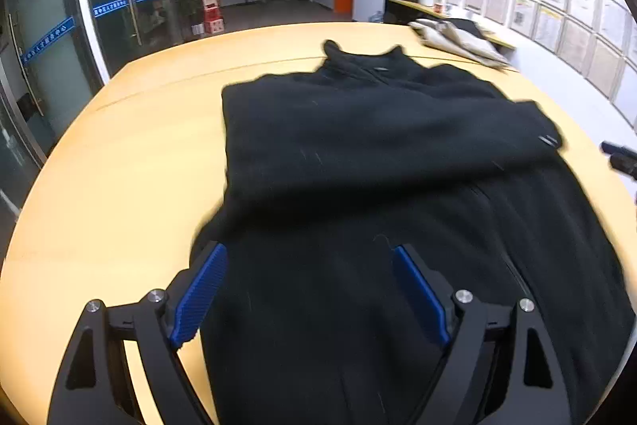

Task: Fold clothes
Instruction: 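Move both grippers to the hem of the narrowed jacket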

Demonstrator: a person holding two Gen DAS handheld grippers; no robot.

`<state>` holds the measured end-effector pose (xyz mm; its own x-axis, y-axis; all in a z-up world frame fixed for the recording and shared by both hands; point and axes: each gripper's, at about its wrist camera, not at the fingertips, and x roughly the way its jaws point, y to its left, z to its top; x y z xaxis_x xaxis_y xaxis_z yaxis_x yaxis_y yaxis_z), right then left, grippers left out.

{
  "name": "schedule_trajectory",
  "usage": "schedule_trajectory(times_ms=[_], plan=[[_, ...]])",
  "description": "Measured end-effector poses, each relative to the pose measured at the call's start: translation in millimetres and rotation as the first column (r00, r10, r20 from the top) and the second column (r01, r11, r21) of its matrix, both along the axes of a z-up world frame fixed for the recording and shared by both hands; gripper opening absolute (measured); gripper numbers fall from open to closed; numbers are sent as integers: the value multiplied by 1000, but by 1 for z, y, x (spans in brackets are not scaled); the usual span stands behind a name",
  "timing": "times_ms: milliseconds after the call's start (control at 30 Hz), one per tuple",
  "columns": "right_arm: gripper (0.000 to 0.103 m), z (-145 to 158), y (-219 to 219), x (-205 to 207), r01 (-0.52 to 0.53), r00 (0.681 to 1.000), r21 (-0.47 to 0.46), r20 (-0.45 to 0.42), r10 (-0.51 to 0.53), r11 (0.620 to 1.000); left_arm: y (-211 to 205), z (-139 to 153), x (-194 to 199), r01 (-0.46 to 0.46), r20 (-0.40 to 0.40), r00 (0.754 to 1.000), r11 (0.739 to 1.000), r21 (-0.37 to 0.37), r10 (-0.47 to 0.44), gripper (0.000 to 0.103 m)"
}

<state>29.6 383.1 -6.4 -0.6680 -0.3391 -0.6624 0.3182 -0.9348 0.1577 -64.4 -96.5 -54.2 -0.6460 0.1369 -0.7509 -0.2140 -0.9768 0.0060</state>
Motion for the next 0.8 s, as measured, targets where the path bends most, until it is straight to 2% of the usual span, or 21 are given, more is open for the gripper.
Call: schedule_trajectory(times_ms=[167,400,567,633,800], plan=[[92,-30,-4,66,-6,997,-86,79,13,996,-6,-6,71,11,43,999,1000,25,-13,89],[92,-60,9,138,20,990,-80,138,-9,997,-35,-22,140,-79,87,993,995,54,74,89],[92,-73,12,184,25,991,-26,130,-21,999,-47,-36,163,-118,114,987,991,68,110,89],[92,-78,6,190,20,993,-7,120,-19,1000,-47,-41,168,-117,122,987,990,76,107,89],[91,-91,-11,198,26,993,109,110,-38,994,-51,-47,174,-110,126,988,987,118,95,89]])
